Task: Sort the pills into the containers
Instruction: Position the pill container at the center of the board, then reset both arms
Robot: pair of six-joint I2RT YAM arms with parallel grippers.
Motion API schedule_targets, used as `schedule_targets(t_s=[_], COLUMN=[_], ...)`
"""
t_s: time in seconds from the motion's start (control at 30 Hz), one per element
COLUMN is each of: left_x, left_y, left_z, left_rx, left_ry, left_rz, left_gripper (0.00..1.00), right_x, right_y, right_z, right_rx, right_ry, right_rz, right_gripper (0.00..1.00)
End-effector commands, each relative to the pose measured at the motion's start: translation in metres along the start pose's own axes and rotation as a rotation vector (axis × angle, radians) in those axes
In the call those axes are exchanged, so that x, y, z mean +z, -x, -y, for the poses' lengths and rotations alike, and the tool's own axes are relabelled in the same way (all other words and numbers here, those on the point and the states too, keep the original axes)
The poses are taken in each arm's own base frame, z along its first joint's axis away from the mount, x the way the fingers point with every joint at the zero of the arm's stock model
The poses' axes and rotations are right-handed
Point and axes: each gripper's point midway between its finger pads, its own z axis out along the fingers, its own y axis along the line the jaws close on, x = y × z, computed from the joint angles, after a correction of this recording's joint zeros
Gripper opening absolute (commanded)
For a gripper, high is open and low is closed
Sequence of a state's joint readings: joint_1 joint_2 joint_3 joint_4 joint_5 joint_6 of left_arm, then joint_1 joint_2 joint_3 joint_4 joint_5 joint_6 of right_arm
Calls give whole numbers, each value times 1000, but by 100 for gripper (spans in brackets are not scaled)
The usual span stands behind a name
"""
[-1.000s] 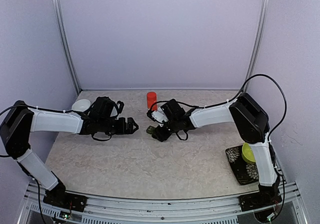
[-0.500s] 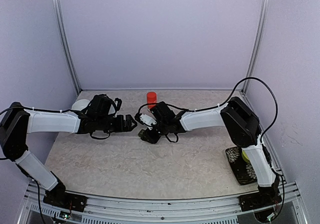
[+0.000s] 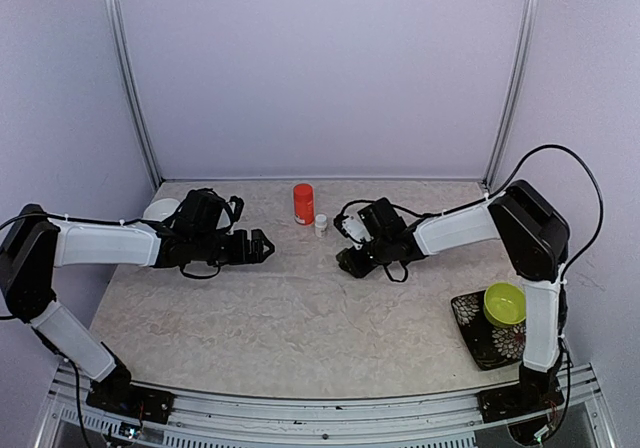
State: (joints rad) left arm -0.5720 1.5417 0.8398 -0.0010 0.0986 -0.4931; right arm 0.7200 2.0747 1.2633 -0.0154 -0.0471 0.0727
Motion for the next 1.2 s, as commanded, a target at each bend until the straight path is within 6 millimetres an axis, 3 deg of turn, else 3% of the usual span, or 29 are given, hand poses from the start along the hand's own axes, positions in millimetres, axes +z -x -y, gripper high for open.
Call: schedule_targets(t_s=[0.0, 0.1, 0.2, 0.43, 0.53, 0.7, 0.83, 1.03, 1.17], left_x=[-2, -3, -4, -8, -11, -14, -14, -16, -20], left_y=[6, 6, 6, 8, 11, 15, 17, 17, 19], left_z=[0, -2, -4, -6, -7, -8, -8, -7, -7], left_rx=[6, 2, -2, -1, -3, -9, -10, -8, -7], left_ry=[-1, 6, 14, 24, 30, 32, 27, 24, 23], left_rz=[13, 19, 24, 37, 49, 66, 68, 69, 78], left_gripper=[99, 99, 99, 99, 99, 99, 99, 99, 99], right_x=[-12, -14, -13, -19, -31, -48, -48, -46, -53], right_y=[-20, -27, -29, -16, -6, 7, 3, -4, 5], right_z=[60, 83, 93, 90, 83, 65, 51, 48, 44], right_rx=[169, 246, 290, 357, 372, 391, 397, 409, 392], right_ry=[-148, -213, -263, -238, -203, -103, -22, -7, 14], right_rz=[-23, -26, -25, 17, 44, 79, 75, 67, 101], right_gripper=[33, 34, 47, 74, 80, 83, 84, 84, 85])
